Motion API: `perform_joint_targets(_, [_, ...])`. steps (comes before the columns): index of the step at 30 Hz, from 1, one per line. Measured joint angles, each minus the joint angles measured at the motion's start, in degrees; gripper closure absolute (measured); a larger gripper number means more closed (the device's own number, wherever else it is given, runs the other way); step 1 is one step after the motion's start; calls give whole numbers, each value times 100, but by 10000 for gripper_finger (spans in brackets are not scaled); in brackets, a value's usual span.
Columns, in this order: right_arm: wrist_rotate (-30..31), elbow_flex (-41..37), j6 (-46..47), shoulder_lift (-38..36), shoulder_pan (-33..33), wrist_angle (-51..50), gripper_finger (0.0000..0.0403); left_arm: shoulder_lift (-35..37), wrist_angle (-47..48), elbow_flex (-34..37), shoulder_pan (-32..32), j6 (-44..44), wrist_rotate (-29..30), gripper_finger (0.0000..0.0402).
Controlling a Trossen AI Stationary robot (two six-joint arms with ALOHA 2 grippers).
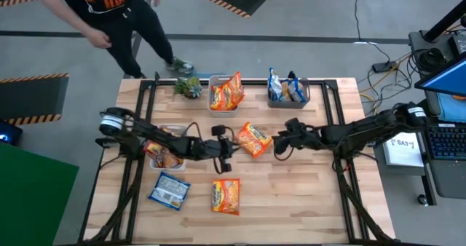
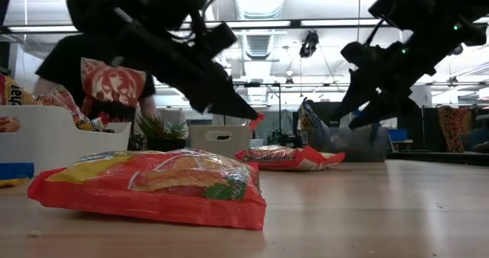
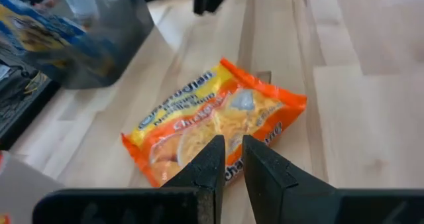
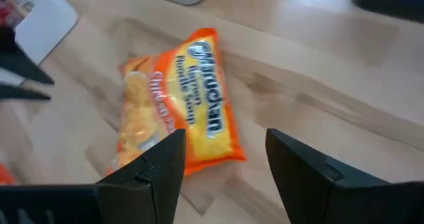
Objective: Sort Maruchan noodles
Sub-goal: Put the orange noodle pack into the gray bin
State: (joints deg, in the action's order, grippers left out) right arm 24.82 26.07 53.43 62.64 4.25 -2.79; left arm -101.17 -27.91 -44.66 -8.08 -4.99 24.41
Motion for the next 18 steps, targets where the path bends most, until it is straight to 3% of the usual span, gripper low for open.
perform_joint_targets(12, [-77, -260, 450, -55, -316, 56, 131, -636, 55, -258, 165, 42, 4, 365])
perform_joint_targets(18, [73, -518, 707, 201, -316, 790, 103, -788, 10, -258, 214, 126, 4, 365])
